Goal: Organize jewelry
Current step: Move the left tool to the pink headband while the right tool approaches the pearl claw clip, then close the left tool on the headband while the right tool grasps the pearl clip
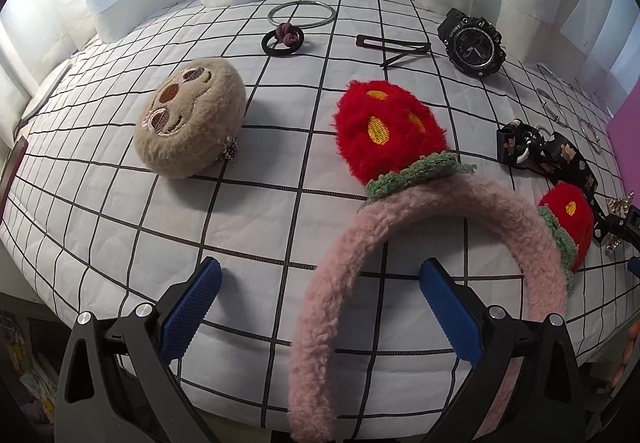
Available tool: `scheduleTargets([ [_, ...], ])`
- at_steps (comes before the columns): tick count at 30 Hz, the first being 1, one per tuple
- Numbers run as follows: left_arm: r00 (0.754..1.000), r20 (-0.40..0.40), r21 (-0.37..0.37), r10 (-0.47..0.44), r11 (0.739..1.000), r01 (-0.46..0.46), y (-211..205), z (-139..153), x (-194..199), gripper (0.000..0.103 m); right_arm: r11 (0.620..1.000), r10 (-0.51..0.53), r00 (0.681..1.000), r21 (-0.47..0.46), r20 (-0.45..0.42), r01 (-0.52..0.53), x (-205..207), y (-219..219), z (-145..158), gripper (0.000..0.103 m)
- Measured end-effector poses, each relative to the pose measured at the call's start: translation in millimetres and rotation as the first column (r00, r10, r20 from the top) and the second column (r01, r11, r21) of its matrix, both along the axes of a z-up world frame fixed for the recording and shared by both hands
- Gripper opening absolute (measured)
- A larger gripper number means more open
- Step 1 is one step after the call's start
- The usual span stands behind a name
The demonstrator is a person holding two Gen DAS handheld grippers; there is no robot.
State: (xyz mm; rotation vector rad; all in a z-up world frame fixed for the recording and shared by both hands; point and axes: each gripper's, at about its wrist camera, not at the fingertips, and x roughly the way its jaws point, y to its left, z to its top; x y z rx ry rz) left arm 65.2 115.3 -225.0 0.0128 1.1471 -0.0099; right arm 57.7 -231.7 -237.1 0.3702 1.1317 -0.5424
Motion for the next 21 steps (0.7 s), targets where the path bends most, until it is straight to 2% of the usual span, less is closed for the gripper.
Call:
scheduleTargets([
  [4, 1.0, 0.031, -0.001, 0.0, 1.0, 0.0, -0.9, -0.7, 0.6, 0.098, 0.999, 0.005, 0.999, -0.039, 0.048, -0.004, -11.1, 6.9, -0.5, 0.095],
  [8, 1.0, 0.025, 0.005, -0.012, 1.0, 0.012, -1.3, -0.4, 5.1, 0.098, 0.996, 0.028, 0.994, -0.082, 0.106, -0.019, -27.1, 10.4, -1.7, 0.095],
  [12, 0.999, 0.022, 0.004, -0.043, 0.999, 0.043, -1.7, -0.1, 9.2, 0.096, 0.996, 0.055, 0.994, -0.077, 0.097, -0.048, -32.8, 11.0, 2.4, 0.094],
  [14, 0.996, 0.028, 0.001, -0.08, 0.997, 0.08, -6.0, 2.8, 8.0, 0.086, 0.996, 0.066, 0.994, -0.057, 0.084, -0.061, -31.7, 8.1, 4.4, 0.094],
  [16, 0.99, 0.036, 0.0, -0.135, 0.991, 0.135, -14.2, 8.4, 5.2, 0.055, 0.996, 0.077, 0.994, -0.049, 0.077, -0.073, -27.8, 5.0, 5.9, 0.093],
  [17, 0.986, 0.036, 0.0, -0.161, 0.987, 0.161, -19.3, 9.9, 2.8, 0.047, 0.996, 0.081, 0.993, -0.051, 0.08, -0.077, -27.9, 4.8, 6.3, 0.089],
  [19, 0.983, 0.033, 0.005, -0.182, 0.983, 0.182, -25.0, 11.6, 0.5, 0.021, 0.994, 0.096, 0.991, -0.06, 0.097, -0.09, -24.5, 3.8, 8.6, 0.069],
  [20, 0.982, 0.028, -0.009, -0.187, 0.982, 0.188, -25.6, 11.8, 0.8, 0.015, 0.993, 0.107, 0.99, -0.069, 0.097, -0.1, -19.5, 3.8, 9.2, 0.05],
  [21, 0.982, 0.022, -0.012, -0.186, 0.982, 0.186, -25.3, 11.9, 1.2, 0.015, 0.992, 0.113, 0.989, -0.076, 0.093, -0.106, -19.4, 4.9, 10.7, 0.038],
])
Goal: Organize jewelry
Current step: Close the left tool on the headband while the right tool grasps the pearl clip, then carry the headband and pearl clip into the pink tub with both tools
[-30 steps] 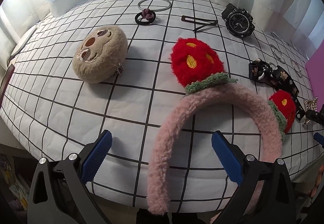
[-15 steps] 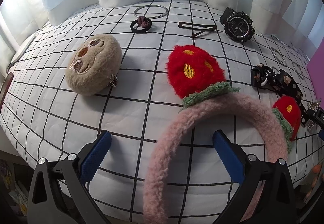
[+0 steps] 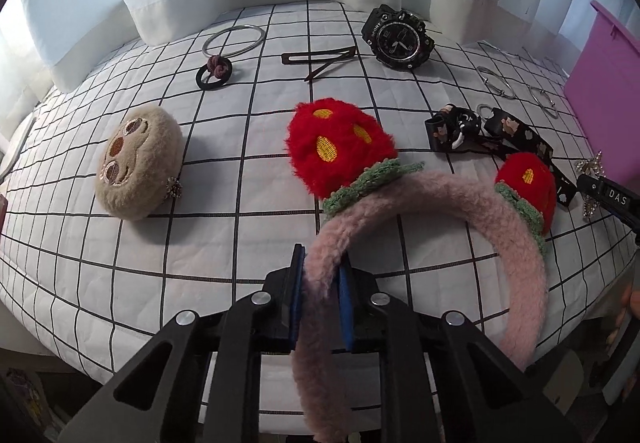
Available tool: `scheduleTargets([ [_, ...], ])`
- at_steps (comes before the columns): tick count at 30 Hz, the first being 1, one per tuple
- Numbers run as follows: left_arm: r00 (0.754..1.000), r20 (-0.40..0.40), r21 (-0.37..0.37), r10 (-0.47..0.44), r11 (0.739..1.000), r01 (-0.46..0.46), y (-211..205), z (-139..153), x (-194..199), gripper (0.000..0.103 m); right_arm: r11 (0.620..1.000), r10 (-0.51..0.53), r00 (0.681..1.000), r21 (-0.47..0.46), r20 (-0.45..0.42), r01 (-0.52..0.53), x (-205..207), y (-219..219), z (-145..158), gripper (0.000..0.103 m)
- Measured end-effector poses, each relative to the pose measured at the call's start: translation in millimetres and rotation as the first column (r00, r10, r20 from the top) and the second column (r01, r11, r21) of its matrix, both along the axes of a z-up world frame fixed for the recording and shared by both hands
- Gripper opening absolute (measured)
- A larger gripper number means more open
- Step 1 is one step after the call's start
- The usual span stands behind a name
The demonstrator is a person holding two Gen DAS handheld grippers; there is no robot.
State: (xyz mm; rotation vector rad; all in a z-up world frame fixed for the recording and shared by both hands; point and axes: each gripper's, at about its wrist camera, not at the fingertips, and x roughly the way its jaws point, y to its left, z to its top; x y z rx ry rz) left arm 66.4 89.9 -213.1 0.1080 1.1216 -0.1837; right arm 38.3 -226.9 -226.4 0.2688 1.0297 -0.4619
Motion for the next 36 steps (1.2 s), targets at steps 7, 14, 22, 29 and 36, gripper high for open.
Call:
scheduleTargets([
  [7, 1.0, -0.026, -0.059, 0.001, 0.998, -0.002, 6.2, 4.5, -1.6, 0.009, 0.998, 0.028, 0.999, 0.057, 0.027, -0.029, -8.7, -2.7, 2.3, 0.018],
  [14, 1.0, 0.019, -0.114, -0.009, 0.993, 0.011, 12.2, 28.0, -6.5, 0.009, 0.995, 0.049, 0.997, 0.084, 0.065, -0.054, -20.7, 0.9, 11.8, 0.018],
  [22, 0.998, 0.066, -0.169, -0.01, 0.985, 0.021, 20.1, 57.3, -2.3, 0.009, 0.989, 0.104, 0.987, 0.09, 0.123, -0.115, -27.2, 13.5, 43.5, 0.018],
  [29, 0.992, 0.123, -0.191, 0.005, 0.981, 0.019, 33.4, 93.0, 1.6, 0.009, 0.982, 0.153, 0.97, 0.083, 0.187, -0.17, -32.9, 32.5, 82.1, 0.018],
  [36, 0.975, 0.222, -0.197, -0.002, 0.979, 0.047, 46.1, 141.8, 7.6, 0.009, 0.978, 0.167, 0.943, 0.07, 0.289, -0.195, -35.3, 43.0, 137.7, 0.018],
])
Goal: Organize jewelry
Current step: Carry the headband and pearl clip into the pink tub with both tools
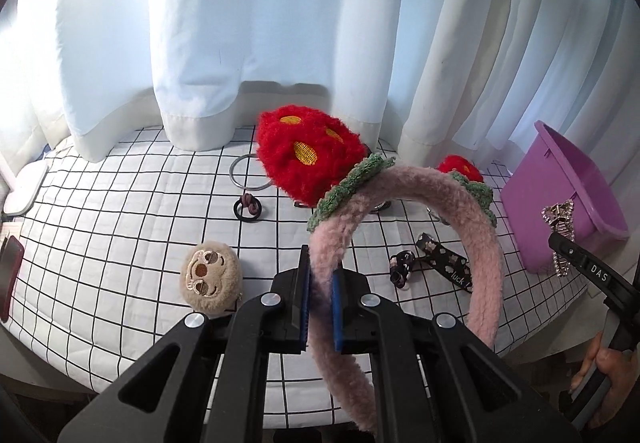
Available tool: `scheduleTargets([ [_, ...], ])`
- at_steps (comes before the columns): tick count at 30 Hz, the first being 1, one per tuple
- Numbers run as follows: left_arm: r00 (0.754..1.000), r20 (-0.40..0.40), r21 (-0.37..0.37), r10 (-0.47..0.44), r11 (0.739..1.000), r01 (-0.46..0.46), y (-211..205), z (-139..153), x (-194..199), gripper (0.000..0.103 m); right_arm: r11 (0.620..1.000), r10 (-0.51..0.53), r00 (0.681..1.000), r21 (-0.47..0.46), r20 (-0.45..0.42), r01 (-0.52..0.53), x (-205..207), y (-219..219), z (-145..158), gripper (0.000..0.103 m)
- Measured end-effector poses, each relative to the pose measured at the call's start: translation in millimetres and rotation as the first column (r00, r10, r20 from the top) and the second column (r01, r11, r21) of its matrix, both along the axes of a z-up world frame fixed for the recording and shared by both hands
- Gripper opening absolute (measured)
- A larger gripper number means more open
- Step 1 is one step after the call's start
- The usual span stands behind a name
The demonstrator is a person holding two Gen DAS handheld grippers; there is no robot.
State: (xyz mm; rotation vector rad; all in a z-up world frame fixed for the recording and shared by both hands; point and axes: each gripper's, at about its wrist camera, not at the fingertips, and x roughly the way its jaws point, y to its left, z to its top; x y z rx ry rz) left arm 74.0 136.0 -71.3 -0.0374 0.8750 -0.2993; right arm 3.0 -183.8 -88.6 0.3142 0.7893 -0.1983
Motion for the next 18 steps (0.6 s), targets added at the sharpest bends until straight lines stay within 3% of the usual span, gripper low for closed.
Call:
scheduleTargets([
  [9, 0.995, 0.075, -0.049, -0.071, 0.996, 0.075, -23.5, 48.8, 0.4, 0.009, 0.999, -0.037, 0.992, -0.003, 0.12, 0.038, -21.3, -25.8, 64.7, 0.018],
  [18, 0.982, 0.143, -0.128, -0.127, 0.981, 0.145, -115.7, 84.5, -9.1, 0.009, 0.997, -0.071, 0.978, -0.004, 0.196, 0.073, -42.0, -121.5, 104.4, 0.018],
])
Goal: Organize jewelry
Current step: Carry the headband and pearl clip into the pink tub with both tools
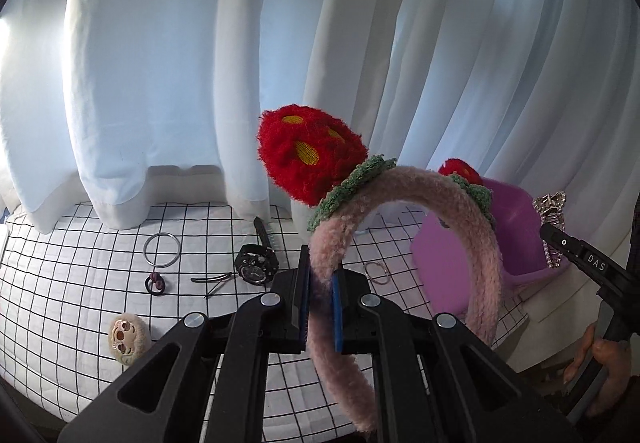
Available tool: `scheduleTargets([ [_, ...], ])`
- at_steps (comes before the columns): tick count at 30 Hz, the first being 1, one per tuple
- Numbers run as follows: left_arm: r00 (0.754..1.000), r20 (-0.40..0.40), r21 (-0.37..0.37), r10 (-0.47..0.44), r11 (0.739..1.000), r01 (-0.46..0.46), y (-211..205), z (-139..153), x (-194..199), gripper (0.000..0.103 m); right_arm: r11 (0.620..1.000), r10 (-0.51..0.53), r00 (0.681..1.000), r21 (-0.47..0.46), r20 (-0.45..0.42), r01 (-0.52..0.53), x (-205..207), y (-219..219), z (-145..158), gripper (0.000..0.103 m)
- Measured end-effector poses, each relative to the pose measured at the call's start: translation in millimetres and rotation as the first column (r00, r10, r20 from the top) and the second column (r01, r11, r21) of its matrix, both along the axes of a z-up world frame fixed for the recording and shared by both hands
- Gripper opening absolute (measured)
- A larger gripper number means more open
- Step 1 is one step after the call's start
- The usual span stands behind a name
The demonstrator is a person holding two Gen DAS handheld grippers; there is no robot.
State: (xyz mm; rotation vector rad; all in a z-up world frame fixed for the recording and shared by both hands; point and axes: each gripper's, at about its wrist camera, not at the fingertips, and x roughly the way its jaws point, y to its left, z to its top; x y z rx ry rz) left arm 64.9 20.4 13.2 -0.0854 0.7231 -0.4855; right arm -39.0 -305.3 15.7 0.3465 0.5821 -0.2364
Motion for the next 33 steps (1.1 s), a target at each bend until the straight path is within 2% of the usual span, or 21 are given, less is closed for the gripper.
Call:
scheduleTargets([
  [6, 0.999, -0.012, -0.051, -0.049, 0.998, 0.048, -100.8, 15.0, -2.0, 0.009, 0.999, -0.024, 1.0, -0.032, 0.007, 0.025, -7.6, -95.1, 17.4, 0.018],
  [12, 0.995, -0.008, -0.1, -0.095, 0.991, 0.094, -199.4, 24.5, -3.5, 0.009, 0.998, -0.035, 0.999, -0.046, -0.01, 0.035, -12.2, -181.6, 17.8, 0.018],
  [18, 0.994, -0.047, -0.053, -0.103, 0.993, 0.101, -277.7, 17.7, 6.2, 0.009, 1.0, -0.015, 0.995, -0.027, -0.095, 0.013, 2.6, -240.0, -0.1, 0.018],
  [22, 0.989, -0.107, 0.01, -0.103, 0.995, 0.104, -313.5, -5.1, 20.1, 0.009, 1.0, 0.011, 0.985, 0.0, -0.17, -0.012, 20.6, -259.4, -21.7, 0.018],
  [26, 0.977, -0.186, 0.064, -0.1, 0.991, 0.114, -336.0, -28.9, 31.3, 0.01, 0.999, 0.037, 0.969, 0.029, -0.246, -0.031, 37.0, -266.8, -43.7, 0.018],
  [33, 0.961, -0.273, 0.161, -0.043, 0.983, 0.09, -353.0, -50.4, 41.0, 0.012, 0.995, 0.085, 0.932, 0.077, -0.352, -0.062, 59.5, -276.3, -78.0, 0.018],
])
